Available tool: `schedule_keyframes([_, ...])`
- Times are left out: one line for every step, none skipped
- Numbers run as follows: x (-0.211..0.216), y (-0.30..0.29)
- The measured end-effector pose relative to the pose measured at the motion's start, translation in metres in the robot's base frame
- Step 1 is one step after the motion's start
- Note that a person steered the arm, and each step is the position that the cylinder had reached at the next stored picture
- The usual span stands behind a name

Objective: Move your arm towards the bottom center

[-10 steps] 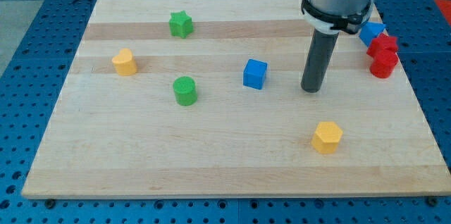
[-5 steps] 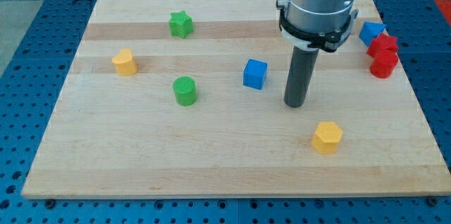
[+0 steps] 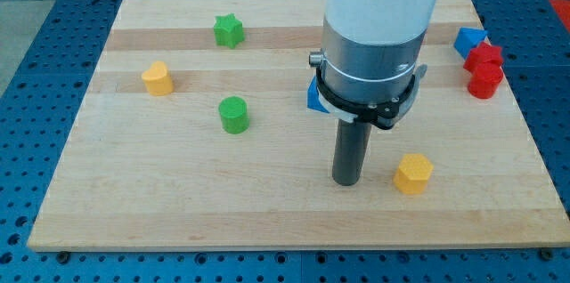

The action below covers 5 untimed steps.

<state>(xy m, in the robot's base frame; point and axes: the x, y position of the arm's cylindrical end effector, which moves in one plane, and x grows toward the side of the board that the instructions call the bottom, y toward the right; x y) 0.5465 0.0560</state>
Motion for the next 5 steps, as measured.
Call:
schedule_keyframes([0.0, 0.0])
schedule_keyframes([0.007, 0.0])
schedule_keyframes([0.024, 0.0])
schedule_keyframes([0.025, 0.0])
schedule_keyframes([0.026, 0.001])
